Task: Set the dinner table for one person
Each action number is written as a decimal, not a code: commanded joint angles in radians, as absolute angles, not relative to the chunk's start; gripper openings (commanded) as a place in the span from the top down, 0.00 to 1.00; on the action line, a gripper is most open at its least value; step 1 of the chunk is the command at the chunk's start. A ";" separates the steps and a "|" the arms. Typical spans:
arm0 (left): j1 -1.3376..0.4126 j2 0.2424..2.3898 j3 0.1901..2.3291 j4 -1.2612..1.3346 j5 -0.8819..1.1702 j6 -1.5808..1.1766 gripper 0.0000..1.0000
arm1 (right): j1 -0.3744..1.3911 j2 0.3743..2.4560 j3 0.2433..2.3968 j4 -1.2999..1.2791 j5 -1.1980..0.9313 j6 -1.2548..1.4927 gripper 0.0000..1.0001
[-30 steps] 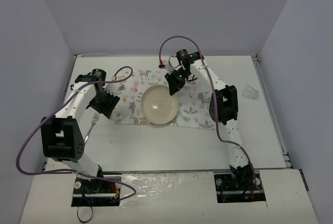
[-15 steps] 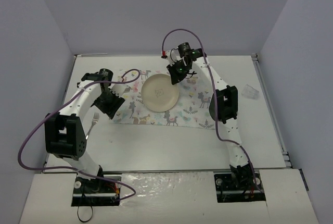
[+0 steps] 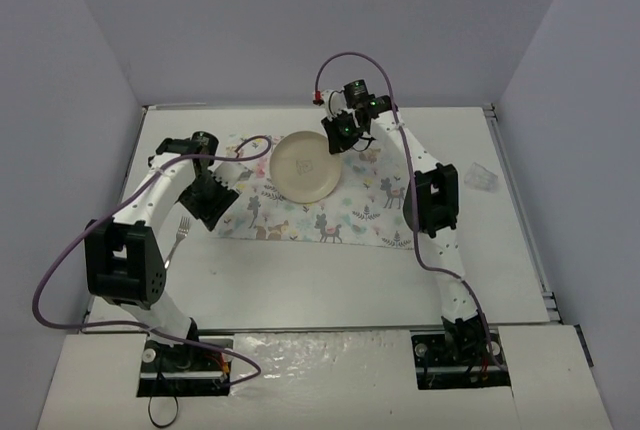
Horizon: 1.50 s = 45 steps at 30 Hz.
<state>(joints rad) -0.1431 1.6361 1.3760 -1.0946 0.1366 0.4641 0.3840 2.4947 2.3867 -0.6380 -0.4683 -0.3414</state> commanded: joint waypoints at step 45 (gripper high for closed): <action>-0.162 1.689 1.474 -1.080 0.123 0.471 0.54 | 0.349 2.214 2.094 -0.584 -0.528 -0.273 1.00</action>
